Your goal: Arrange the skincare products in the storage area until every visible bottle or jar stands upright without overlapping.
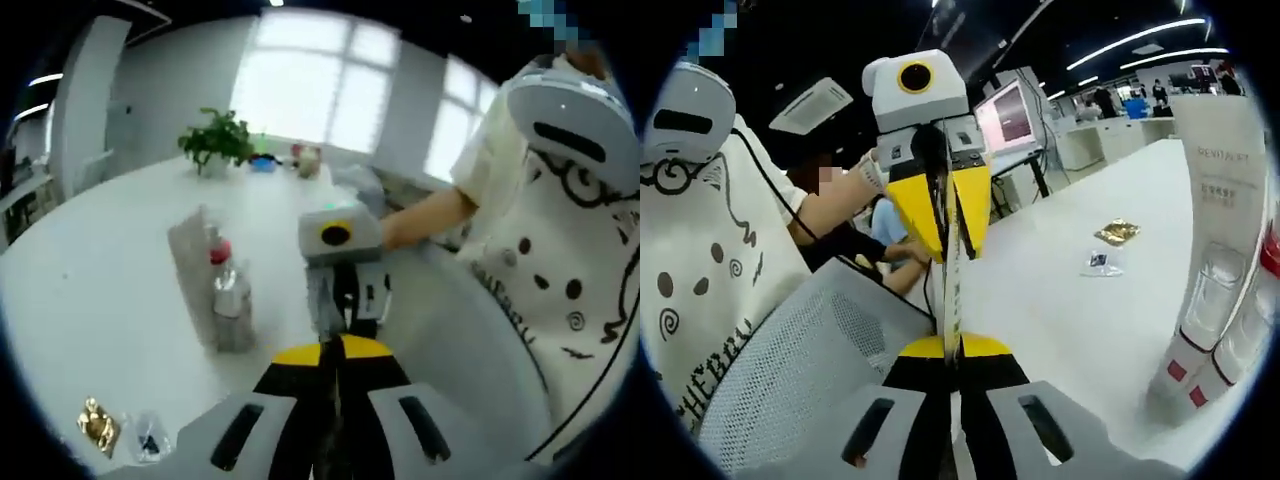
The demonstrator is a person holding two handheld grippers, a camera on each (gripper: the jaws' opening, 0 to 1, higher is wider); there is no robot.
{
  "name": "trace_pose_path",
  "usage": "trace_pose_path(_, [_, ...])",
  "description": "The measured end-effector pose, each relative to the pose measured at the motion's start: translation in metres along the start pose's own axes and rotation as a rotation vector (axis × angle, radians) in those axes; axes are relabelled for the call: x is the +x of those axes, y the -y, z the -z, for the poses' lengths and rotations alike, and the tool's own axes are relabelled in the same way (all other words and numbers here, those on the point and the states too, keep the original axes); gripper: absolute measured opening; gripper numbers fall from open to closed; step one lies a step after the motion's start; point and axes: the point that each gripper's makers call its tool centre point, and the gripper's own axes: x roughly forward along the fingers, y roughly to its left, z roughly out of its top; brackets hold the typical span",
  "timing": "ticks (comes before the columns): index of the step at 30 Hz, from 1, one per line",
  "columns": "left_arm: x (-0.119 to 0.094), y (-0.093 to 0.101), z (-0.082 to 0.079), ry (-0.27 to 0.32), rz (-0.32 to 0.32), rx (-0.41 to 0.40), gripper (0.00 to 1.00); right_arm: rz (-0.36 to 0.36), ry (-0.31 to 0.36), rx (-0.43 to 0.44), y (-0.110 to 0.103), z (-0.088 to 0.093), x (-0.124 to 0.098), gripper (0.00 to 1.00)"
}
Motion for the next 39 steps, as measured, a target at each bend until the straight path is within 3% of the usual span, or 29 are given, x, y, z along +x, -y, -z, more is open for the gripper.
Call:
trace_pose_path(5, [0.006, -0.007, 0.01, -0.039, 0.026, -0.016, 0.0, -0.019, 0.009, 0.059, 0.006, 0.008, 0.004, 0.01])
trace_pose_path(10, [0.016, -0.017, 0.022, -0.075, 0.044, -0.044, 0.0, 0.044, -0.049, 0.084, 0.021, 0.023, 0.007, 0.03])
trace_pose_path(13, [0.02, -0.024, 0.033, -0.122, 0.051, -0.055, 0.0, 0.099, -0.11, 0.027, 0.031, 0.033, 0.006, 0.05])
trace_pose_path(17, [0.02, -0.029, 0.042, -0.138, 0.059, -0.088, 0.0, 0.136, -0.12, 0.03, 0.037, 0.035, 0.0, 0.11])
trace_pose_path(21, [0.024, -0.039, 0.047, -0.146, 0.057, -0.131, 0.0, 0.237, -0.133, -0.032, 0.05, 0.034, -0.012, 0.14])
trace_pose_path(31, [0.03, -0.074, 0.06, -0.168, 0.077, -0.191, 0.0, 0.379, -0.158, -0.241, 0.055, 0.018, -0.025, 0.15])
trace_pose_path(36, [0.033, -0.089, 0.064, -0.173, 0.054, -0.179, 0.0, 0.39, -0.173, -0.345, 0.053, 0.011, -0.021, 0.15])
trace_pose_path(39, [0.037, -0.092, 0.068, -0.196, 0.058, -0.151, 0.0, 0.368, -0.199, -0.336, 0.055, 0.017, -0.012, 0.18])
